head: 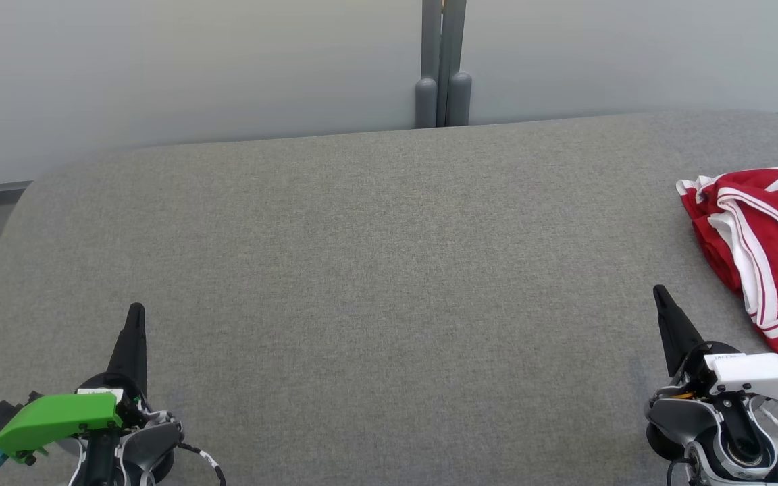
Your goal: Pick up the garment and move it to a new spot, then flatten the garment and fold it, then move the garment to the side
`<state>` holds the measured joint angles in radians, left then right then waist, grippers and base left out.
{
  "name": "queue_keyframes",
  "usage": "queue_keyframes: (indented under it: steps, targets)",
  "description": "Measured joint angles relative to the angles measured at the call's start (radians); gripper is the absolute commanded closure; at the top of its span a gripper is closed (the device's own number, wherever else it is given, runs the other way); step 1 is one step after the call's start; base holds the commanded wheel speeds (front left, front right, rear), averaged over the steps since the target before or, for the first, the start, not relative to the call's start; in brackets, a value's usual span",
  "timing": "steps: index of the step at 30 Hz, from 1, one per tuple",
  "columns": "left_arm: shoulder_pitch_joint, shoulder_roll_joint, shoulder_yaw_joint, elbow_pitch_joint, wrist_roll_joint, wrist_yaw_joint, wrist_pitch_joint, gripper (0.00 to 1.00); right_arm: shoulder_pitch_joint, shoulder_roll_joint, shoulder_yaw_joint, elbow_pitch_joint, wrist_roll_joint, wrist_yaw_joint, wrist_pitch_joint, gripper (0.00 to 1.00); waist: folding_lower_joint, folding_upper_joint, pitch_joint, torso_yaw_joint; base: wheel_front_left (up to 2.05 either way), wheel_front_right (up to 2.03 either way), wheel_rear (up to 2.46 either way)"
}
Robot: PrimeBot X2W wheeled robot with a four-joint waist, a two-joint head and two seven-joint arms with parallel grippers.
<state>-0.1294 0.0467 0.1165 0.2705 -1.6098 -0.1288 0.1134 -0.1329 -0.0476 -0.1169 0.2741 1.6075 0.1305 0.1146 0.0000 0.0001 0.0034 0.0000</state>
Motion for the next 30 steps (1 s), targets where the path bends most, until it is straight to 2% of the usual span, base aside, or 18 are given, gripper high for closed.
queue_keyframes:
  steps: [30]
  targets:
    - [0.0,0.0,0.0,0.0,0.0,0.0,0.0,1.0,0.0,0.0,0.0,0.0,0.0,0.0,0.0,1.0,0.0,0.0,0.0,0.0,0.0,0.0,0.0]
